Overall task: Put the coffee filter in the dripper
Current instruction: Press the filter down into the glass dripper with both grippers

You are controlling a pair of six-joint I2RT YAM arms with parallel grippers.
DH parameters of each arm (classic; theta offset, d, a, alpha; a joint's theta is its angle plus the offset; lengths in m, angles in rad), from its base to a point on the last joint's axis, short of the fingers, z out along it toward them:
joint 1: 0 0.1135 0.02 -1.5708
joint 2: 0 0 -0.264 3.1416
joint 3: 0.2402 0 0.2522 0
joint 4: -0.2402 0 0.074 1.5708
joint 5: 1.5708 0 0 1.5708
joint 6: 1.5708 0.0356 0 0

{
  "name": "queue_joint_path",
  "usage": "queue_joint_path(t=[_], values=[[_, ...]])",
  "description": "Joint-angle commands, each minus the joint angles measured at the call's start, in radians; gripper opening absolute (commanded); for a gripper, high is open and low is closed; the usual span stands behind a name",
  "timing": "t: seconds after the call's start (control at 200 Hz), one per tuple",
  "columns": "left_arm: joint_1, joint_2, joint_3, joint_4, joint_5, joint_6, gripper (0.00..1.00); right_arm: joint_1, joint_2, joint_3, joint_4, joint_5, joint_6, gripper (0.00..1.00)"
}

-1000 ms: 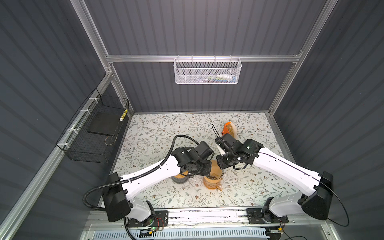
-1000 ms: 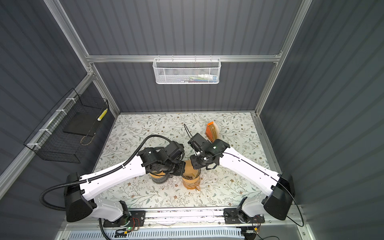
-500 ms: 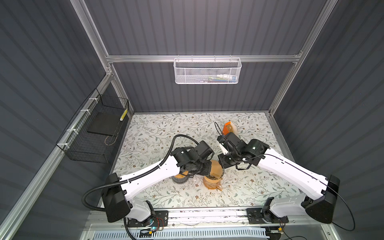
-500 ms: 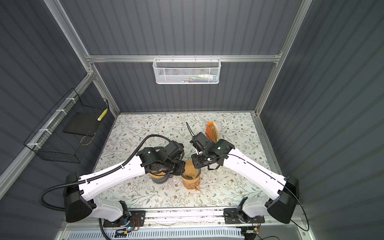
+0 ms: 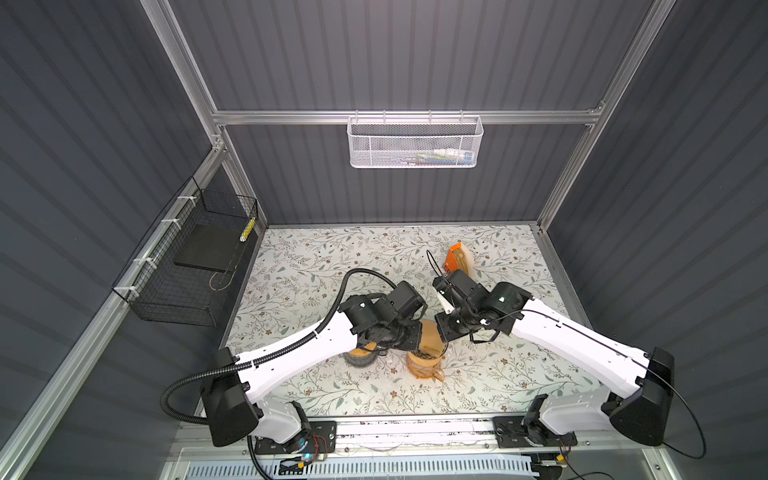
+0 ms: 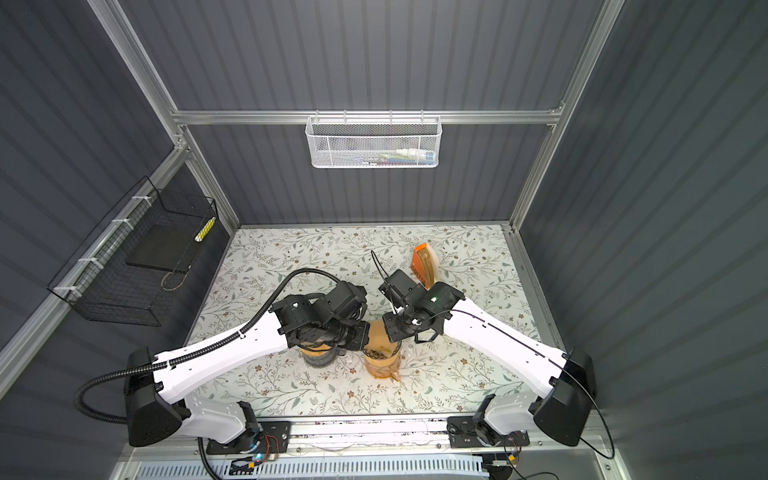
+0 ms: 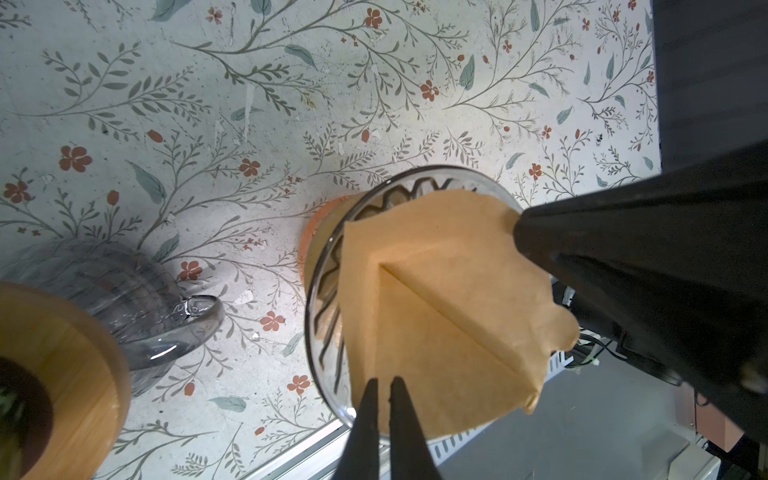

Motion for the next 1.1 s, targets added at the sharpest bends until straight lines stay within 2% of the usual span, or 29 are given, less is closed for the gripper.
queue_joint_path(t=[0.0, 1.096], values=[[-0.007, -0.005, -0.002, -0.002, -0.001, 0.0, 0.1, 0.005, 0.01, -0.017, 0.005, 0.003, 0.005, 0.06], [-0.006, 0.014, -0.033, 0.015, 0.0, 0.003, 0.09, 0.005, 0.023, -0.031, 0.01, 0.029, -0.006, 0.06]])
